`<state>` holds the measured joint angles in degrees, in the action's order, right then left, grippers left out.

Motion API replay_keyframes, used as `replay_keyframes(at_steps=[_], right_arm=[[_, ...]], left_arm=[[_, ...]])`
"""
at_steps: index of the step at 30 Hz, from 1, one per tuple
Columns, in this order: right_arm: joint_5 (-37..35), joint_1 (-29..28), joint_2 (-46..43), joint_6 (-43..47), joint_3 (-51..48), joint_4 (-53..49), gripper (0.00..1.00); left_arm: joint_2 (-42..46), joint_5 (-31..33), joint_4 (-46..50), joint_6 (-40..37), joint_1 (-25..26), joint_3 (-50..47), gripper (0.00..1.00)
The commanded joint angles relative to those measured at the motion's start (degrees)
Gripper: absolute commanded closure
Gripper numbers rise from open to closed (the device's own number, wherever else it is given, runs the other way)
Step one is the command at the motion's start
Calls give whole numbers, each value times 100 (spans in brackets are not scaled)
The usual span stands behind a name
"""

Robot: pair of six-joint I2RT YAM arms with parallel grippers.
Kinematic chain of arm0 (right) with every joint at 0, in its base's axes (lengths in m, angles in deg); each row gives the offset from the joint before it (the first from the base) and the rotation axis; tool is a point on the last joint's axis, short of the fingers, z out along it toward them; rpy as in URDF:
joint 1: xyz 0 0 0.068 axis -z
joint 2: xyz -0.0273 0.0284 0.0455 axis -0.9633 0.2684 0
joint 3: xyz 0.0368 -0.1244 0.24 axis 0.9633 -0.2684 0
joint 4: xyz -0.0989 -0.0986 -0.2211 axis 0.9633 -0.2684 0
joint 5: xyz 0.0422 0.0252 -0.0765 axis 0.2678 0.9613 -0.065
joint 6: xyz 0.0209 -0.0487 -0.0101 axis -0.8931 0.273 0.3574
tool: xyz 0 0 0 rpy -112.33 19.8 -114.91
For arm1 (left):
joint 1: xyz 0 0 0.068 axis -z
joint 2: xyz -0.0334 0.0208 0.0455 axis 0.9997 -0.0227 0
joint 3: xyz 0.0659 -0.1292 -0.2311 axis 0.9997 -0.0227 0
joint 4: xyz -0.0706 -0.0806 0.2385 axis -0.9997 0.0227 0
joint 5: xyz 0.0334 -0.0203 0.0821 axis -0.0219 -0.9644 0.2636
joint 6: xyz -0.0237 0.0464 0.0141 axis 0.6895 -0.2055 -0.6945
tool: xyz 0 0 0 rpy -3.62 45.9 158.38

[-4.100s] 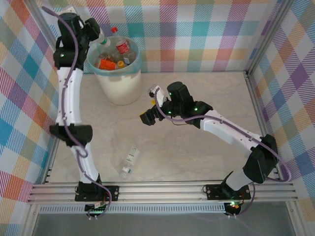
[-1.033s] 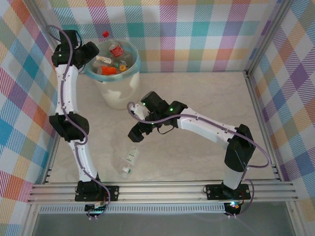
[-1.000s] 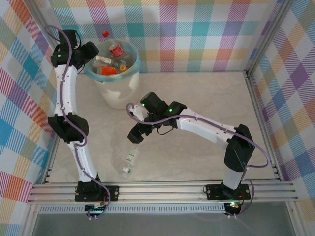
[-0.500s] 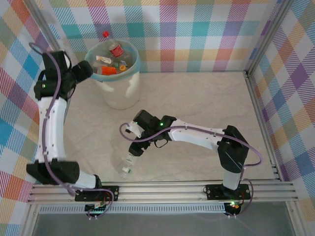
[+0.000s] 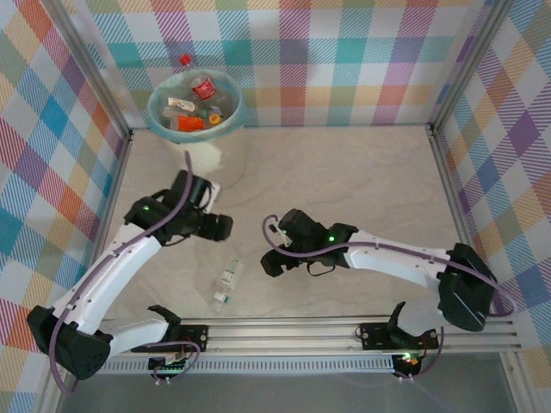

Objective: Put the plastic bottles in the bin

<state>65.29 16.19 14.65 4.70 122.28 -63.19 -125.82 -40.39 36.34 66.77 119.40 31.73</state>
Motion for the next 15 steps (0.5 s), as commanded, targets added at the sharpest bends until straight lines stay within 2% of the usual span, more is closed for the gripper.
replay_keyframes(at_steps=[1,7,15], right_arm=[[-355,42,-470,2,-206,320,5],[-570,58,-787,264,-351,343,3],[-805,73,-1139,160,-672,458,1]], left_arm=[[-60,8,187,-221,612,-239,17],[-848,145,181,-33,1353,-433,15],[-1912,228,251,234,1444,-393,12]])
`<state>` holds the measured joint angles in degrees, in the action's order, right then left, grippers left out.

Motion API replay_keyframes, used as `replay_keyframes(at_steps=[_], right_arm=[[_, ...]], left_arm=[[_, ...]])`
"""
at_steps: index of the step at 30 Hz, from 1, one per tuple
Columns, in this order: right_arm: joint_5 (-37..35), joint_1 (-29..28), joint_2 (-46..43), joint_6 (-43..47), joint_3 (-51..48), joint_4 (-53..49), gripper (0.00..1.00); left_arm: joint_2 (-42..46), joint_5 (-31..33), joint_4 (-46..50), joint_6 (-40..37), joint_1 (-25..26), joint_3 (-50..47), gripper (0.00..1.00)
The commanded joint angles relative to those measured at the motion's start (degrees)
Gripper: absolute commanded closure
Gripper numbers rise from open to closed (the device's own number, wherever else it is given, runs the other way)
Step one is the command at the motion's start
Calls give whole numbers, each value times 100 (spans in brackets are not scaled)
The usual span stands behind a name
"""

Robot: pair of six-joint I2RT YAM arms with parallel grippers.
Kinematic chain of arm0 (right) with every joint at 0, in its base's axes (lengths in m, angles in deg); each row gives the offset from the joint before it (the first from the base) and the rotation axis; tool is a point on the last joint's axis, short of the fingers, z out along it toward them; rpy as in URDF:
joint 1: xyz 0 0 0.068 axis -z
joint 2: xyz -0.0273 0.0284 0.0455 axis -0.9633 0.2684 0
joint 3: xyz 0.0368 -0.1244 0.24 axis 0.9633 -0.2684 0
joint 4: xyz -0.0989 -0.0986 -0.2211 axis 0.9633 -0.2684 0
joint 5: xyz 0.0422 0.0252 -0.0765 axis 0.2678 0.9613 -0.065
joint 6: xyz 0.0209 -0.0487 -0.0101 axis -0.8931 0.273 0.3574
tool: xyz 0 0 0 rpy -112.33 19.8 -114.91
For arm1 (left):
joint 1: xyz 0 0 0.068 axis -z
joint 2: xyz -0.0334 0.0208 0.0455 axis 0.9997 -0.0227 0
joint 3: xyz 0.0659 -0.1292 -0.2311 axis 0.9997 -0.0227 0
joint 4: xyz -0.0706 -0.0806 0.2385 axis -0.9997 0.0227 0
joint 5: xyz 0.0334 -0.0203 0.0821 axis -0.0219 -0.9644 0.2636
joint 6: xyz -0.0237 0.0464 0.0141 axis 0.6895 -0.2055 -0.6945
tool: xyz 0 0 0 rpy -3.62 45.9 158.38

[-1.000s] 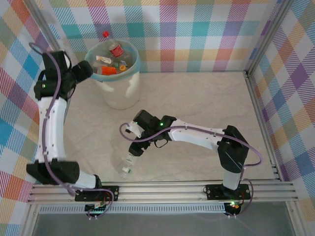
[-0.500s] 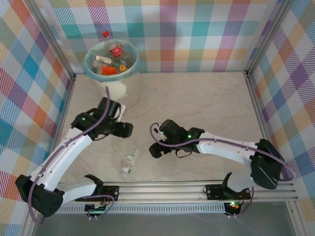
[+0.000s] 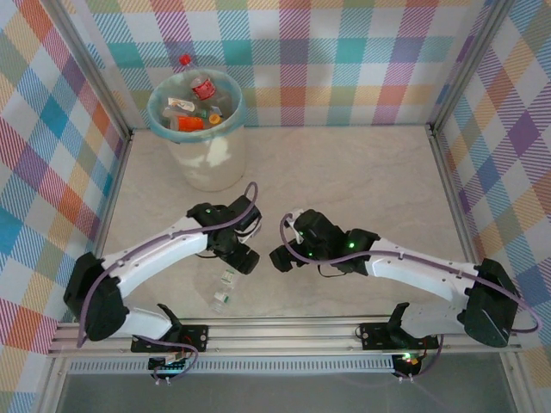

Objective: Put the plastic bottles in the bin

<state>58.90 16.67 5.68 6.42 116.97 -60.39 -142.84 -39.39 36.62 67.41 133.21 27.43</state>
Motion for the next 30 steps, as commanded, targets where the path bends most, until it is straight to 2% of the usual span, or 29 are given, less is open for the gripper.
replay_keyframes(at_steps=[1,5,13,21,30], right_arm=[[-175,28,-313,-37,-197,201,1],[-270,28,-553,-76,-355,231,0],[-395,27,-908,-115,-631,293,0],[-409,28,-902,-114,-677,353,0],[-426,28,-932,-83,-707,405,0]], left_arm=[[-353,36,210,181,60,62,12],[-905,-378,25,399,51,88,12],[-1402,-432,-305,749,8,-102,14],[-1530,-517,-285,728,-12,-95,26],[-1097,-368,-85,690,-90,-67,42]])
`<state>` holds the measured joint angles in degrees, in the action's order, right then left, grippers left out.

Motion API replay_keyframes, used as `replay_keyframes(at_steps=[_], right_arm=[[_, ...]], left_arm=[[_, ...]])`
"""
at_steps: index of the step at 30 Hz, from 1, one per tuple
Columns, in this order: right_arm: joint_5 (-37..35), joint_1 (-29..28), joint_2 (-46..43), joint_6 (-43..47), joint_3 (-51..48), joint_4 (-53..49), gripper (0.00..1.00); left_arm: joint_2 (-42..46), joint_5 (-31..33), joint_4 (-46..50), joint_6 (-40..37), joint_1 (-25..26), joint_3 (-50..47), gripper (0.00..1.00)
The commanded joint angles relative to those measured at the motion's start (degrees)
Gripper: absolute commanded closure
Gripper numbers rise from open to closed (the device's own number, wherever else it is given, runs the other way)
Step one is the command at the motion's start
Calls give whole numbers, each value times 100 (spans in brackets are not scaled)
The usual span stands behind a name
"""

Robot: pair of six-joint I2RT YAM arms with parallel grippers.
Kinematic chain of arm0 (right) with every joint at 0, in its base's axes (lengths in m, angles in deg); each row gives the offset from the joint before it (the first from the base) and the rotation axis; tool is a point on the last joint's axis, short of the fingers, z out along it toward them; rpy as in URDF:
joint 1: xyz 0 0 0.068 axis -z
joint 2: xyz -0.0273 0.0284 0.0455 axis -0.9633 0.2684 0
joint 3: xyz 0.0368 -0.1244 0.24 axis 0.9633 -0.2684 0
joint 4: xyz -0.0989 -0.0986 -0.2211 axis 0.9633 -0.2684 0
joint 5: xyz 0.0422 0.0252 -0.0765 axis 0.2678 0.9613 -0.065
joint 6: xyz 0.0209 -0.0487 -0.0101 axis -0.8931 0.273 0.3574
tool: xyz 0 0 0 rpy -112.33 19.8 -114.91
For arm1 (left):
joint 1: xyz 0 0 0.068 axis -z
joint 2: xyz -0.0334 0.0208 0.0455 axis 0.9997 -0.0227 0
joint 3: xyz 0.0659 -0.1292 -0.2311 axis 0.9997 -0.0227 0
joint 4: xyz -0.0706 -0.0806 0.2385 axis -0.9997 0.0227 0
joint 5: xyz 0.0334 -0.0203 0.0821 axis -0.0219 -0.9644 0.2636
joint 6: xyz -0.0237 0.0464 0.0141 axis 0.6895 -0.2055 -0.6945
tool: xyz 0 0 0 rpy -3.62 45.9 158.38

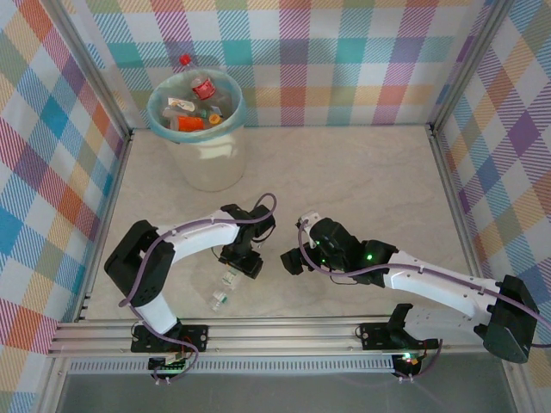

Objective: Put the plastic bottles in the bin

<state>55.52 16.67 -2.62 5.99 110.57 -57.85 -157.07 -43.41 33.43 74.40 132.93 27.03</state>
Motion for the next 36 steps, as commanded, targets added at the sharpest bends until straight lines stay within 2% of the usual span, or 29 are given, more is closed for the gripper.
replay_keyframes(at_steps=[1,4,9,12,15,17,20,25,28,31,36], right_arm=[[-86,28,-107,-34,-66,156,0],[-83,26,-115,-29,-54,173,0],[-57,27,-124,8,37,236,0],[-1,25,-94,106,260,282,0],[65,28,-2,319,598,364,0],[116,27,133,509,887,445,0],[199,28,397,744,1269,565,0],[399,28,940,946,1820,696,0],[629,28,1241,922,2103,855,0],[943,27,1563,833,2435,1006,0],[1346,27,2047,827,3019,948,0]], left_arm=[[383,14,246,-16,-101,-11,45],[613,-53,272,-25,-198,48,51],[1158,68,474,-41,-349,476,52],[1593,52,649,-148,-515,1083,53],[1873,57,917,-341,-810,2140,59],[1886,239,1070,-455,-1083,3101,60],[1809,550,805,-560,-1469,4379,60],[1274,942,-63,-562,-2217,6000,60],[713,1131,-340,-293,-2766,6825,61],[213,814,-719,297,-3429,7249,62],[-917,-505,-1068,1904,-4526,7988,65]])
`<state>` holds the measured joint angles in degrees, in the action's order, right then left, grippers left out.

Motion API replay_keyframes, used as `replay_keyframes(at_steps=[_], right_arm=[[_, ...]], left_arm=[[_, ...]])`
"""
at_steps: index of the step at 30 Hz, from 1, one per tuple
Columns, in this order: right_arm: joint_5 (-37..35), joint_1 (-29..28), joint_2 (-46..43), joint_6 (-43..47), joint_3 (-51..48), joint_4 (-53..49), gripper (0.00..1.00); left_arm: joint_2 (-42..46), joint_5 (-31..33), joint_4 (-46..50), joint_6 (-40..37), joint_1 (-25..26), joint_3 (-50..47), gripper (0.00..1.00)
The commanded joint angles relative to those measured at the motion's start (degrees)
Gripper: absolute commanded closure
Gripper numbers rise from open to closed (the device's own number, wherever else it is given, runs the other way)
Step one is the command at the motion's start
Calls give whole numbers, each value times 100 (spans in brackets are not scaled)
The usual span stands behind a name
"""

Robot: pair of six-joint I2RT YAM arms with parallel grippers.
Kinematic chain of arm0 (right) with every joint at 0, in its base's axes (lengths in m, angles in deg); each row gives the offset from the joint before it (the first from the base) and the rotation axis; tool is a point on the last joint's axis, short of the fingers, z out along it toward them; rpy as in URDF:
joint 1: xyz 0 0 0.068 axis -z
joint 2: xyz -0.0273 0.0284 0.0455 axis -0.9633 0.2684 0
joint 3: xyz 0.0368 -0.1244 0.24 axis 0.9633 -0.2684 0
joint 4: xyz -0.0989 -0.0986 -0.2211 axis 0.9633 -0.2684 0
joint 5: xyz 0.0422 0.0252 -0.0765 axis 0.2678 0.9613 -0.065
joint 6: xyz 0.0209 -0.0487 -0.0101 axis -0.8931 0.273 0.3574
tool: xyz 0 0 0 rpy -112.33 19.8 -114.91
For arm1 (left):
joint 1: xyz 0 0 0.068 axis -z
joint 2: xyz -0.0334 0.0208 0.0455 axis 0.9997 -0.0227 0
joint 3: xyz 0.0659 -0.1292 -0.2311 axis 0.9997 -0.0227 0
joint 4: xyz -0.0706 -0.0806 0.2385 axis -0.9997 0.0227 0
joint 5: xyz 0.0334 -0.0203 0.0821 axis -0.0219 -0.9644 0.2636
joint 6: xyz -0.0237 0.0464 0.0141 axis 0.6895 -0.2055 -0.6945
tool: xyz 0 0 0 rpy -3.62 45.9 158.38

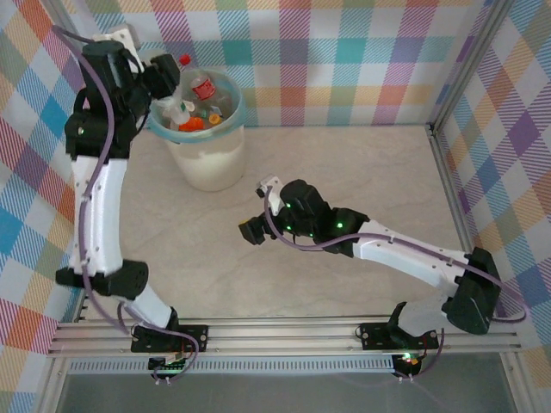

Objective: Put the plastic bottles in the bin

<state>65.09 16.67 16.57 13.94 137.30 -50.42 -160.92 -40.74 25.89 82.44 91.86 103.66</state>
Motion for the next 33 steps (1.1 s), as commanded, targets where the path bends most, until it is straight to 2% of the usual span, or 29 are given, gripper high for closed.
replay_keyframes(at_steps=[1,6,13,15,18,20,24,28,30,33], right_arm=[[415,28,181,50,423,171,0],[395,28,329,194,642,-40,0],[338,28,403,150,555,-125,0],[355,30,435,117,512,-102,0],[391,28,487,103,502,-65,0],[392,31,539,103,530,-63,0],[435,35,633,138,619,-88,0],[430,35,622,182,657,-170,0],[397,31,606,203,651,-206,0],[368,36,566,210,627,-255,0]], left_arm=[[-768,-957,-326,1270,-514,508,65],[-2154,-1665,233,1473,-623,2052,62],[-2645,-1940,463,1619,-614,2081,55],[-2641,-1796,456,1525,-565,2018,55],[-2570,-1437,397,919,-318,1935,55],[-2540,-1316,399,616,-138,1843,50],[-2615,-1304,512,647,-86,1695,41],[-2593,-1180,504,683,-86,1695,24],[-2486,-960,446,678,-93,1696,19],[-2231,-287,441,616,-102,1691,16]])
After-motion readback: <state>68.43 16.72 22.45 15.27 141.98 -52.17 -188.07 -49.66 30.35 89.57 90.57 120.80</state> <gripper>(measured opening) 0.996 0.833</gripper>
